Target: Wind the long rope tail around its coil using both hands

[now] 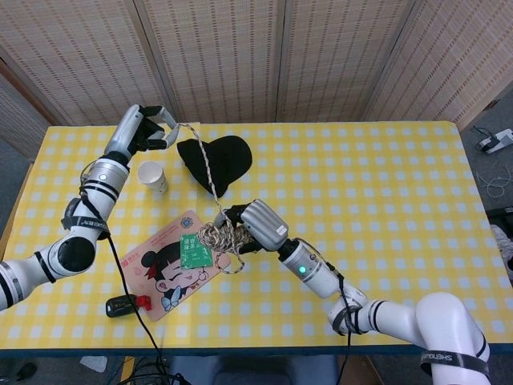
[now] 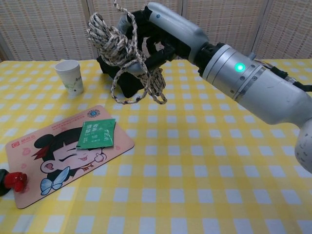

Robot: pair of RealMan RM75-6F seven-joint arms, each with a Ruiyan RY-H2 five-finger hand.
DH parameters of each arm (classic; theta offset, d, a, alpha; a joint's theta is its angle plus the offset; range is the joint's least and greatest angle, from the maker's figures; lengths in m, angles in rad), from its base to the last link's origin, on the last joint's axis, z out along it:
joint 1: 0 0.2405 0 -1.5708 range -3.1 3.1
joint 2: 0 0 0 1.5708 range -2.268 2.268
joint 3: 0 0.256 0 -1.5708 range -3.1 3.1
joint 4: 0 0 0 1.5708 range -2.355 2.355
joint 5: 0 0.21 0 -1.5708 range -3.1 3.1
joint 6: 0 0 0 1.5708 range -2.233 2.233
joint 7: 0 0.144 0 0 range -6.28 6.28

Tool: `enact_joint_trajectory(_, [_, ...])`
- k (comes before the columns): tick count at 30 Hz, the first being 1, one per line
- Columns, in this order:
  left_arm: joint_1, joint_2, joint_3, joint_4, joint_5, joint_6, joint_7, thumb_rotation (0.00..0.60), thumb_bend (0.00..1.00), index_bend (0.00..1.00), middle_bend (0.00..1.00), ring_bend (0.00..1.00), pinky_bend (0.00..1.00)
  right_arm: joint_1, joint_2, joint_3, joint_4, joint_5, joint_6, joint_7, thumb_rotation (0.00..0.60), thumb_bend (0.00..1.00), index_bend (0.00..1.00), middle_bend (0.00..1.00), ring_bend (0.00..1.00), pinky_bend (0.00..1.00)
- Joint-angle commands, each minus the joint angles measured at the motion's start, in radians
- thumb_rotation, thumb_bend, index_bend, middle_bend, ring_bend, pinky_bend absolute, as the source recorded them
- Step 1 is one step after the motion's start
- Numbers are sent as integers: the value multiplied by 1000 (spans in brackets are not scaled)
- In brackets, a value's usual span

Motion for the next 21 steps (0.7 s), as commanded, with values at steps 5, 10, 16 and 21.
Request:
enact_joint_trajectory(5, [15,-30,40,43,-21,31,57,600,446,724,1000,1000,1000,-34,17,14,-17,3,49,53,600,1000,846,645,574,764])
enact_joint_trajectory(10, [38,-38,57,64,-31,37,79,600,446,724,1000,1000,1000,-55,27,19,-22,10,68,103,600,1000,848,651,575,764])
enact_joint_trajectory(16, [62,-52,75,101,-45,44,111,600,447,726,1000,1000,1000,-69,42,24,-37,2,90,143,600,1000,850,655,575,764])
enact_joint_trajectory(21, [91,-57,84,116,-37,55,123,600,446,727,1000,1000,1000,-83,44,49,-36,23,109,153,600,1000,850,655,575,764])
